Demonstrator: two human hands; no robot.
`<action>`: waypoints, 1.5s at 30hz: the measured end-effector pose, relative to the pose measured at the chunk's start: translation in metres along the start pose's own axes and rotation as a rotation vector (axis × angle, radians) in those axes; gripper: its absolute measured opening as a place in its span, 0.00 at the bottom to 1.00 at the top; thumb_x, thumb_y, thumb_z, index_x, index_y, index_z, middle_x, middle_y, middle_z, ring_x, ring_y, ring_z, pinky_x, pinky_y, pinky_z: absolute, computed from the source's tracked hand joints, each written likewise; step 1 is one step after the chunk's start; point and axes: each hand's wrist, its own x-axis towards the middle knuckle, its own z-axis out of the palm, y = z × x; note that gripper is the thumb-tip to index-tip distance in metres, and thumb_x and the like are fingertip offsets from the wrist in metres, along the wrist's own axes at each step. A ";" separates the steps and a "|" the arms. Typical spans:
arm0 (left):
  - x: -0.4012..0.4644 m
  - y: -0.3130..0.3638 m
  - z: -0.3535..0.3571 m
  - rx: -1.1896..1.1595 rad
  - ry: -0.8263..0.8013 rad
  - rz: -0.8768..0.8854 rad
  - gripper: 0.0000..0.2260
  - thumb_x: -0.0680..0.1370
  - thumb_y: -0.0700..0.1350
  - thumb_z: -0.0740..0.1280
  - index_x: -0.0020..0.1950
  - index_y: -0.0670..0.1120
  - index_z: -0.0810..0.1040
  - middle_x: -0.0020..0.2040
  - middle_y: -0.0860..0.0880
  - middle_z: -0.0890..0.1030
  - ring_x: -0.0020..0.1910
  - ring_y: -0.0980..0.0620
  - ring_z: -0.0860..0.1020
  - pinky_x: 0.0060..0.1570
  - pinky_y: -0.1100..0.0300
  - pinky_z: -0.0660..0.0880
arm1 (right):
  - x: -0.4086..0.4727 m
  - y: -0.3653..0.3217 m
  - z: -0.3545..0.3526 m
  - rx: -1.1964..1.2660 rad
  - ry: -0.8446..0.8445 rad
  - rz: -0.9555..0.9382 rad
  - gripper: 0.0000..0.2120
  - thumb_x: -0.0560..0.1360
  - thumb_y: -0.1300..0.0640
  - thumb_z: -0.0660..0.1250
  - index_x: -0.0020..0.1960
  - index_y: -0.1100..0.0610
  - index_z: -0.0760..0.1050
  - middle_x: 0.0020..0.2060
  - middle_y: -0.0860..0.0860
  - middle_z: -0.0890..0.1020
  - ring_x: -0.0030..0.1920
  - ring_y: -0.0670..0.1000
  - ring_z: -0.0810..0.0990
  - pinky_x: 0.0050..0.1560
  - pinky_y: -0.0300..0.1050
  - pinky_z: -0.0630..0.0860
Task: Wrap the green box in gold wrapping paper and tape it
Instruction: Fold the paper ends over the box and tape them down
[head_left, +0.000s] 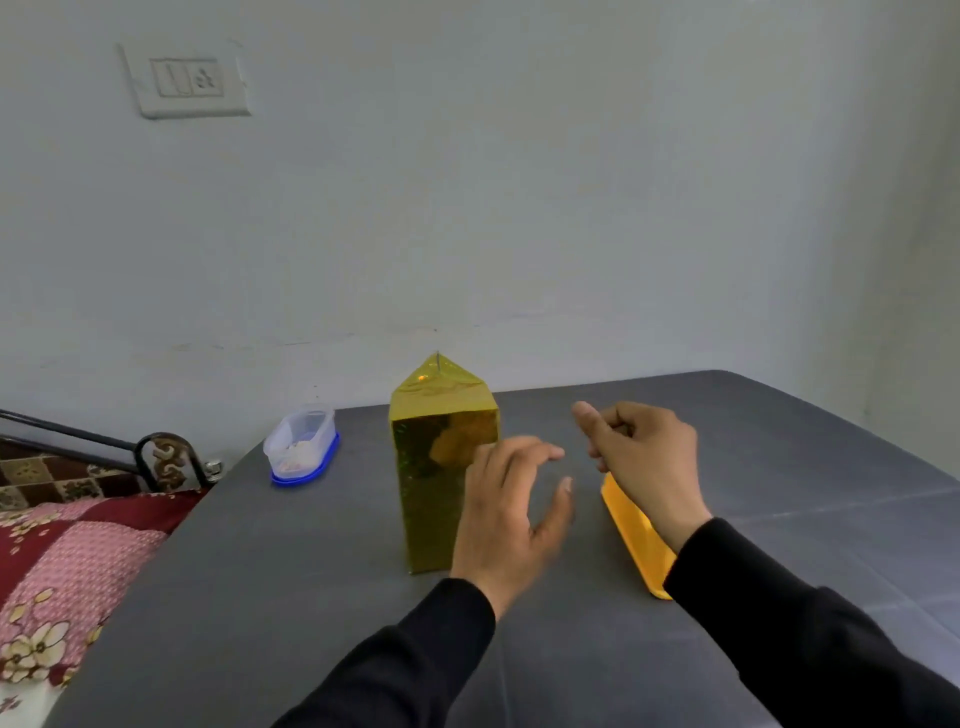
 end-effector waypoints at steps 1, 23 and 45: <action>-0.008 0.005 0.014 -0.038 -0.064 -0.036 0.13 0.80 0.52 0.70 0.62 0.48 0.77 0.59 0.53 0.76 0.60 0.53 0.73 0.59 0.52 0.73 | -0.004 0.012 -0.015 -0.099 0.049 -0.014 0.20 0.77 0.40 0.70 0.34 0.55 0.80 0.28 0.47 0.82 0.32 0.48 0.82 0.36 0.44 0.77; -0.043 0.011 0.102 -0.132 -0.656 -0.324 0.33 0.76 0.74 0.58 0.79 0.64 0.60 0.80 0.68 0.57 0.77 0.60 0.60 0.76 0.48 0.60 | 0.002 0.069 -0.067 0.264 -0.207 0.839 0.31 0.73 0.58 0.79 0.71 0.62 0.70 0.73 0.61 0.70 0.67 0.72 0.73 0.53 0.75 0.79; -0.044 0.008 0.104 -0.216 -0.643 -0.375 0.33 0.74 0.72 0.61 0.78 0.65 0.62 0.78 0.69 0.59 0.77 0.60 0.62 0.74 0.41 0.66 | -0.049 0.109 -0.065 -0.127 -0.065 0.183 0.10 0.79 0.56 0.73 0.38 0.53 0.82 0.33 0.49 0.83 0.34 0.45 0.78 0.32 0.28 0.71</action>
